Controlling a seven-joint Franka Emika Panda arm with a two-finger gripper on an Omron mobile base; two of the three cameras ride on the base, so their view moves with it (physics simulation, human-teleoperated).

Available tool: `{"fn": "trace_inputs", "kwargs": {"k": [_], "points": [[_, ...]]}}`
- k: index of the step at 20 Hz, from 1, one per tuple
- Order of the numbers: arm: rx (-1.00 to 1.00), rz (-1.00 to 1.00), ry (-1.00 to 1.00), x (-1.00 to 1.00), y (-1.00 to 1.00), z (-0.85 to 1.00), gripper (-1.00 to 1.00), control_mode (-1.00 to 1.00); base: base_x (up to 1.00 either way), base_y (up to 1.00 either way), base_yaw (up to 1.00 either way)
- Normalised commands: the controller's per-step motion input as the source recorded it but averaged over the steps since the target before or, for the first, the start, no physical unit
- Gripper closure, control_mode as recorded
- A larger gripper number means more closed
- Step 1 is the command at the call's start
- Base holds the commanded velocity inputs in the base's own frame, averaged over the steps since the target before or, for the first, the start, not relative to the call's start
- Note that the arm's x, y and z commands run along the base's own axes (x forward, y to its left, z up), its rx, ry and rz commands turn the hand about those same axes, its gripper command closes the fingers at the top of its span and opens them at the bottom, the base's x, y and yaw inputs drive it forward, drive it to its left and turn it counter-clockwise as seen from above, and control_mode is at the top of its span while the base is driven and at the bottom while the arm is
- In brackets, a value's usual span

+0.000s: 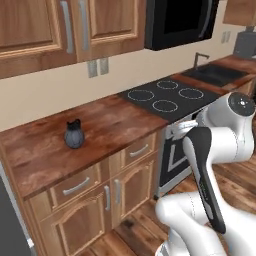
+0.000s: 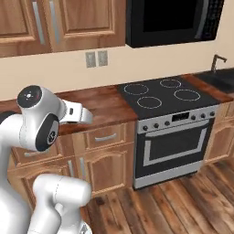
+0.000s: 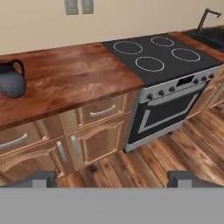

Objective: Move the apple and pickle from the top shelf to the second highest shelf to make space. Then, place the pitcher from the counter on the cleared top shelf.

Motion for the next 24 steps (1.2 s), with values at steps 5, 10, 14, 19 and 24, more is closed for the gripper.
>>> {"fn": "trace_inputs", "kwargs": {"k": [5,10,14,19,24], "points": [[0.00,0.00,0.00,0.00,0.00,0.00,-1.00,1.00,0.70,0.05,0.41],[0.00,0.00,0.00,0.00,0.00,0.00,-1.00,1.00,0.51,0.00,0.45],[0.00,0.00,0.00,0.00,0.00,0.00,-1.00,1.00,0.37,0.00,0.46],[0.00,0.00,0.00,0.00,0.00,0.00,-1.00,1.00,0.34,-0.03,0.47],[0.00,0.00,0.00,0.00,0.00,0.00,-1.00,1.00,0.17,-0.23,0.45]]}}
